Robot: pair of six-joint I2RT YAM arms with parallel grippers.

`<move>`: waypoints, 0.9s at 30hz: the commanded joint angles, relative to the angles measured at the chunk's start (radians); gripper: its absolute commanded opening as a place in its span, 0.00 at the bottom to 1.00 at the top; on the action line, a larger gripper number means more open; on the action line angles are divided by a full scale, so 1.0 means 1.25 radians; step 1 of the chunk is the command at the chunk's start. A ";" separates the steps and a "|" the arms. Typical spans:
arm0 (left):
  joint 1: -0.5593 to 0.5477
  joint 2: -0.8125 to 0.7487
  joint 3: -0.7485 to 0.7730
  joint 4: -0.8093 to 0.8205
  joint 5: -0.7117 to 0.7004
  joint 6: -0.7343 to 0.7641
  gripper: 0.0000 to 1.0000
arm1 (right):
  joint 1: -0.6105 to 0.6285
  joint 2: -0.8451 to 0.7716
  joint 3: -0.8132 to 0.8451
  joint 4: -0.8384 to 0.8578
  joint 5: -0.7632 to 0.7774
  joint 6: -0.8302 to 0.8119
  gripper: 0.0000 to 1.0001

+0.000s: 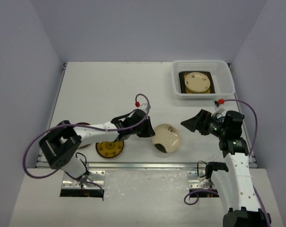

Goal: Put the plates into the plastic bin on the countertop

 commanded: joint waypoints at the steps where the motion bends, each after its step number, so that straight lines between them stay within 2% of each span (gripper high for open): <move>1: 0.116 -0.249 -0.043 -0.102 -0.003 0.089 0.00 | 0.043 0.054 -0.030 0.147 -0.118 -0.018 0.99; 3: 0.156 -0.346 -0.050 -0.140 0.017 0.104 0.00 | 0.131 0.084 -0.037 0.179 -0.071 -0.022 0.99; 6: 0.176 -0.399 -0.035 -0.193 0.044 0.109 0.00 | 0.191 0.151 -0.030 0.229 -0.036 -0.021 0.96; 9: 0.179 -0.421 -0.027 -0.207 0.082 0.103 0.00 | 0.228 0.190 -0.046 0.330 -0.079 0.018 0.88; 10: 0.179 -0.424 -0.026 -0.201 0.097 0.098 0.00 | 0.238 0.195 -0.062 0.401 -0.094 0.054 0.86; 13: 0.179 -0.425 -0.026 -0.189 0.124 0.090 0.00 | 0.264 0.213 -0.065 0.464 -0.099 0.092 0.85; 15: 0.179 -0.421 -0.021 -0.187 0.134 0.089 0.00 | 0.278 0.228 -0.062 0.477 -0.097 0.102 0.81; 20: 0.179 -0.419 -0.018 -0.164 0.162 0.083 0.00 | 0.316 0.270 -0.067 0.510 -0.066 0.112 0.58; 23: 0.179 -0.418 -0.016 -0.156 0.170 0.081 0.00 | 0.324 0.289 -0.072 0.533 -0.063 0.125 0.40; 27: 0.179 -0.420 -0.005 -0.167 0.163 0.086 0.00 | 0.325 0.288 -0.078 0.553 -0.046 0.145 0.05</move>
